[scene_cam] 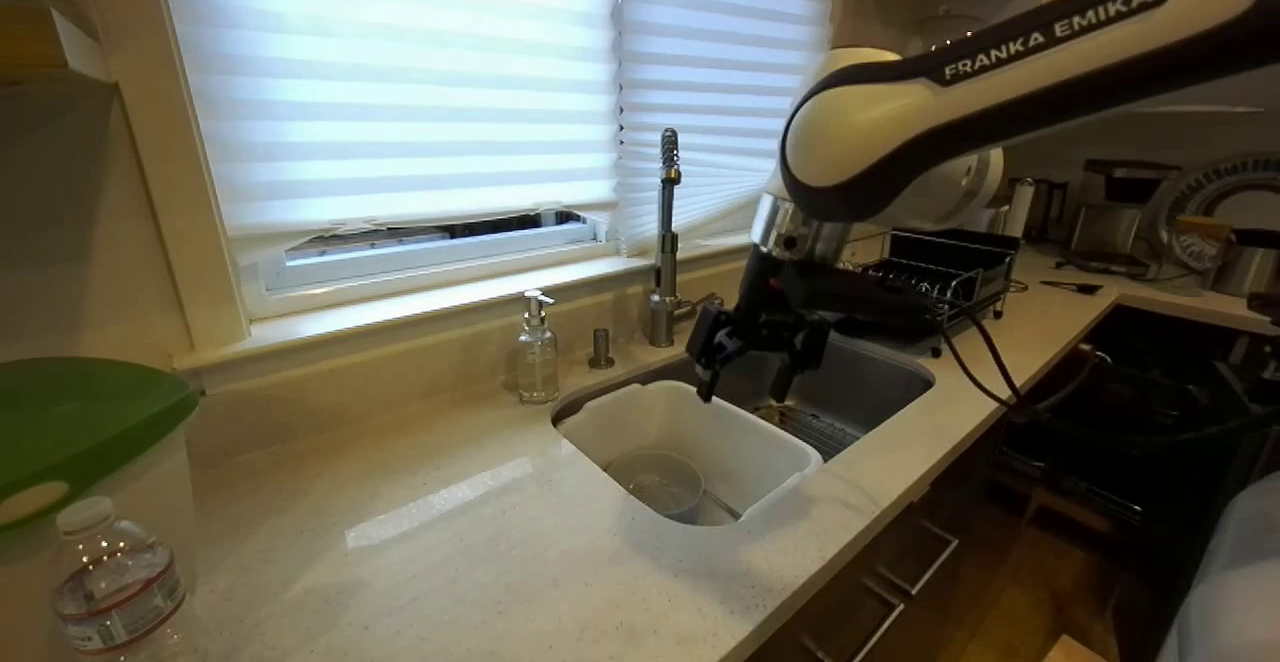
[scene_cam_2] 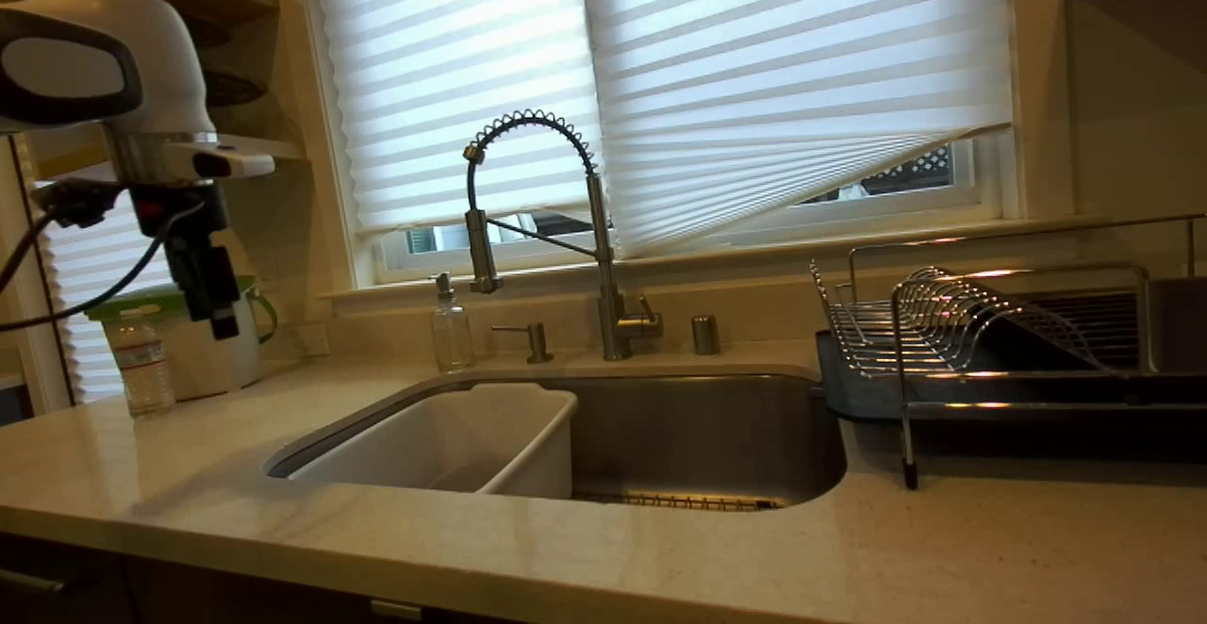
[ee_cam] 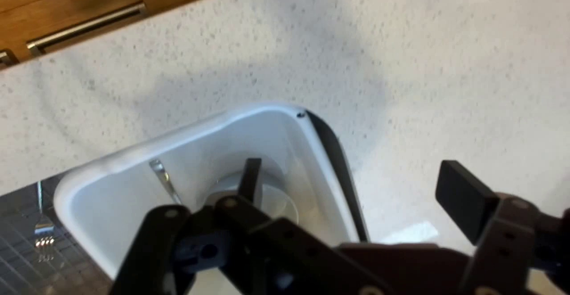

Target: Push the tap to the right

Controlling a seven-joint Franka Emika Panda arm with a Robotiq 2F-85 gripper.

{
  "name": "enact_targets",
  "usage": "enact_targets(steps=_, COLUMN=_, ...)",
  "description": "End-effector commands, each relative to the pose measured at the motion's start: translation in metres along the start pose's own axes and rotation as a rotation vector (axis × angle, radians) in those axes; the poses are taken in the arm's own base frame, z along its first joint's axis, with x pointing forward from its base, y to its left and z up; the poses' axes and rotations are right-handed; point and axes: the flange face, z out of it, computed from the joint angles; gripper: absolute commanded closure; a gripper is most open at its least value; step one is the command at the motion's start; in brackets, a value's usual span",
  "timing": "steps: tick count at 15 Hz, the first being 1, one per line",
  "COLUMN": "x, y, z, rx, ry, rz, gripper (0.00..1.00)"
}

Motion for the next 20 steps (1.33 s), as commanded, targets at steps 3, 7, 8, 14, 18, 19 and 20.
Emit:
enact_targets(steps=3, x=0.071, y=-0.026, z=-0.017, rx=-0.087, ry=0.123, rz=0.07, gripper=0.0)
enact_targets(steps=7, x=0.116, y=-0.059, z=-0.007, rx=-0.206, ry=0.277, rz=0.11, gripper=0.0)
enact_targets(steps=8, x=0.127, y=-0.064, z=-0.004, rx=-0.241, ry=0.318, rz=0.124, gripper=0.0)
enact_targets(steps=14, x=0.173, y=-0.08, z=0.013, rx=-0.434, ry=0.494, rz=0.201, gripper=0.42)
enact_targets(steps=18, x=0.192, y=-0.085, z=0.022, rx=-0.522, ry=0.587, rz=0.23, gripper=0.72)
enact_targets(steps=19, x=0.194, y=-0.086, z=0.023, rx=-0.54, ry=0.604, rz=0.237, gripper=0.81)
enact_targets(steps=20, x=0.197, y=-0.087, z=0.024, rx=-0.55, ry=0.621, rz=0.24, gripper=0.88)
